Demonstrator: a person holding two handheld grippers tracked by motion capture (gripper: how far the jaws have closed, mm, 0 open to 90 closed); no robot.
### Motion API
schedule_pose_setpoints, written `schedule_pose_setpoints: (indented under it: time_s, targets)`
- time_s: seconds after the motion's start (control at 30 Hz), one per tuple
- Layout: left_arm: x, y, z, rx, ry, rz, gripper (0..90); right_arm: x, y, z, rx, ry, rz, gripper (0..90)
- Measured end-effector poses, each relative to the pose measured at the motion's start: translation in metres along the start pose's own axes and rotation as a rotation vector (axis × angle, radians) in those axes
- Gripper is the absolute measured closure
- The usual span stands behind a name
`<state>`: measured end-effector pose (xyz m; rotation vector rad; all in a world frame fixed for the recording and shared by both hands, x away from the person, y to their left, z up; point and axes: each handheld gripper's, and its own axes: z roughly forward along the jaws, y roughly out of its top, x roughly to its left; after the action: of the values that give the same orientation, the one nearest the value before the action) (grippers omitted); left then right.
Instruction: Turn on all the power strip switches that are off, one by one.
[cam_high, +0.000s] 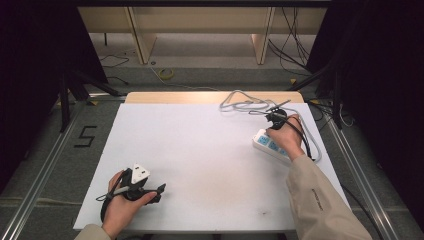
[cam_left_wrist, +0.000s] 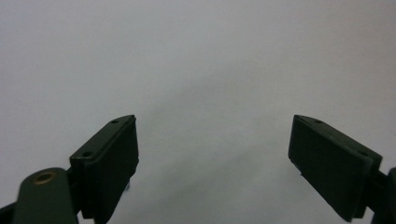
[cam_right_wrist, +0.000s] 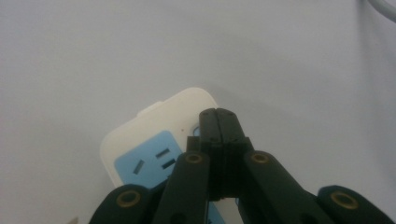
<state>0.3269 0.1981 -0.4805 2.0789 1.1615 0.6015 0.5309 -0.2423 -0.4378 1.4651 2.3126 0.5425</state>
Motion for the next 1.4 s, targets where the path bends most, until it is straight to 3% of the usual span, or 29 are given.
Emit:
schedule_pose_setpoints:
  time_s: [0.2, 0.33, 0.63, 0.83, 1.03, 1.4]
  targets:
    - [0.000, 0.000, 0.000, 0.002, -0.002, 0.005, 15.7, 0.001, -0.001, 0.000, 0.000, -0.017, -0.024, 90.0]
    - [0.000, 0.000, 0.000, 0.003, -0.002, 0.003, 15.7, 0.002, 0.000, 0.000, -0.024, 0.007, -0.014, 90.0]
    - [-0.001, 0.000, 0.000, 0.002, -0.003, 0.002, 15.7, 0.001, 0.000, 0.002, -0.014, 0.017, -0.010, 90.0]
    - [0.000, 0.000, 0.000, 0.001, -0.002, 0.002, 15.7, 0.004, 0.000, 0.002, -0.017, -0.006, -0.027, 90.0]
    - [0.000, 0.000, 0.000, 0.003, -0.001, 0.000, 15.7, 0.004, -0.006, -0.007, -0.090, 0.001, -0.006, 90.0]
    - [0.000, 0.000, 0.000, 0.005, 0.002, 0.002, 15.7, 0.008, -0.023, -0.026, -0.131, 0.054, -0.005, 88.9]
